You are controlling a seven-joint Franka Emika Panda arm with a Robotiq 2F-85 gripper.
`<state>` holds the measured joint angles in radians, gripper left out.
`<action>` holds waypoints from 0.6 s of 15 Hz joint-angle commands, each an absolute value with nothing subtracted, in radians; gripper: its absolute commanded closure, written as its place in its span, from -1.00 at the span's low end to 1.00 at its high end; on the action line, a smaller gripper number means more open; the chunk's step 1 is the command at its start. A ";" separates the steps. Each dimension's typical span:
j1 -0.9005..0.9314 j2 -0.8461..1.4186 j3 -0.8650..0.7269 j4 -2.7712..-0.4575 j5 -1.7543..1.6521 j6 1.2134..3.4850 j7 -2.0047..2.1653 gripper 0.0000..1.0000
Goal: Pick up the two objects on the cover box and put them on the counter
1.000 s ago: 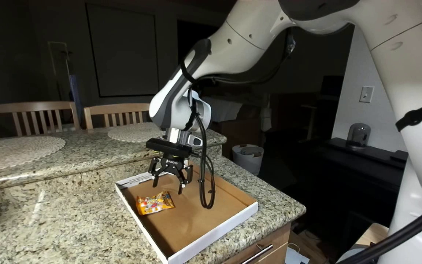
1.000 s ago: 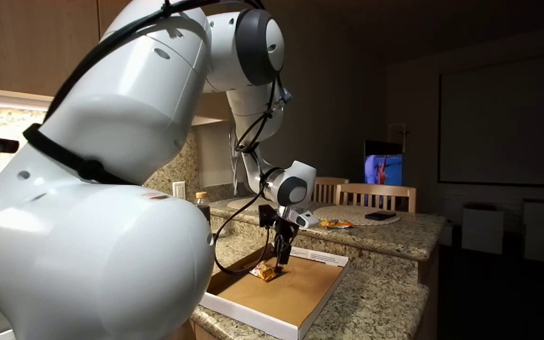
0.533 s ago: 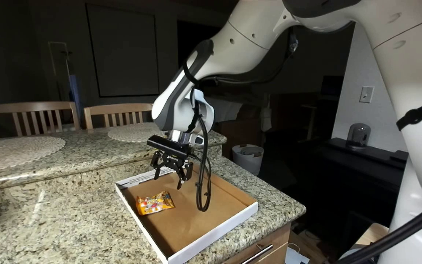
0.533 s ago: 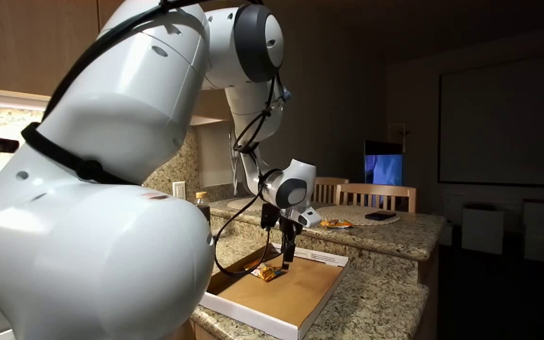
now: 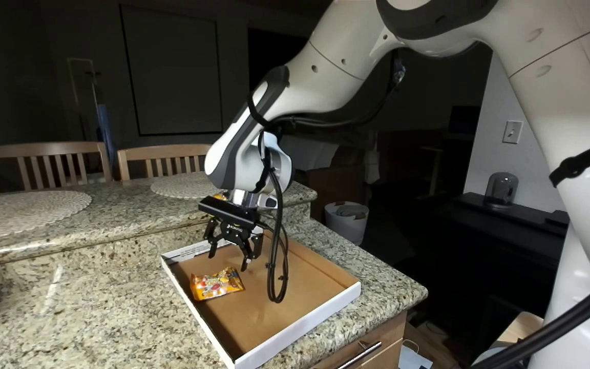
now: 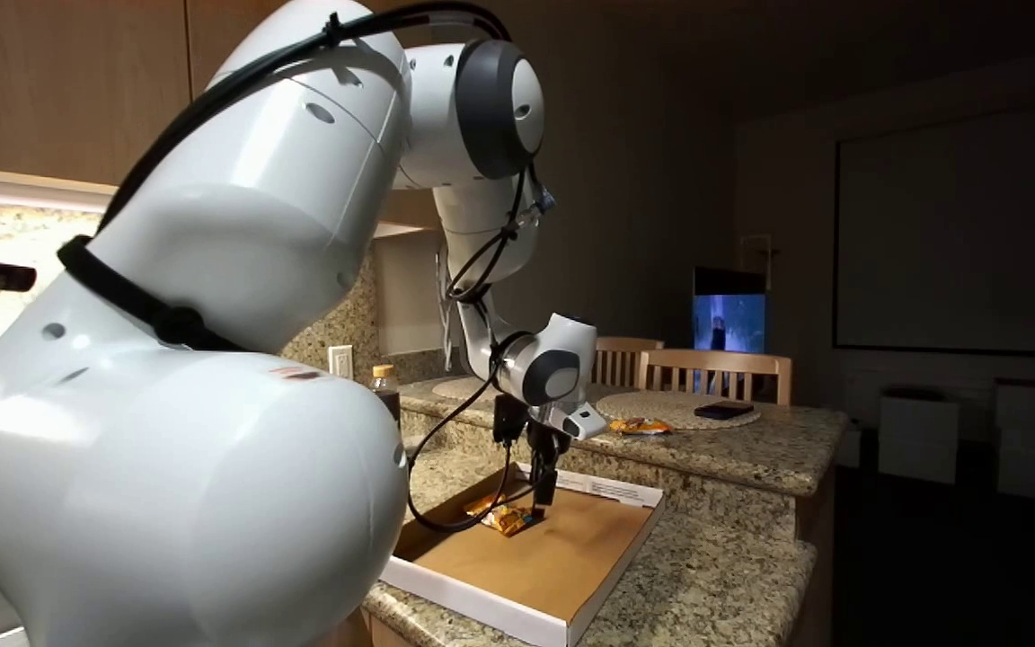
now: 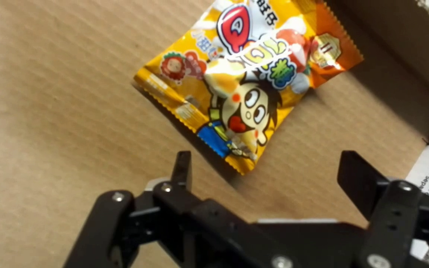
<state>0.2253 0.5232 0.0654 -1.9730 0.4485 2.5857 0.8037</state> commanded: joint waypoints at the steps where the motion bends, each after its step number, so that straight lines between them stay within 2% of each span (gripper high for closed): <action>1: 0.203 0.586 0.071 -1.889 0.430 2.516 0.823 -1.00; 3: 0.196 0.619 0.060 -1.843 0.423 2.442 0.835 -1.00; 4: 0.189 0.629 0.059 -1.825 0.427 2.413 0.831 -0.50; 5: 0.184 0.635 0.057 -1.810 0.428 2.387 0.830 -0.47; 9: 0.183 0.628 0.049 -1.788 0.427 2.337 0.830 0.06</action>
<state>0.1912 0.6272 0.0450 -1.8062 0.4469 2.3700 0.8038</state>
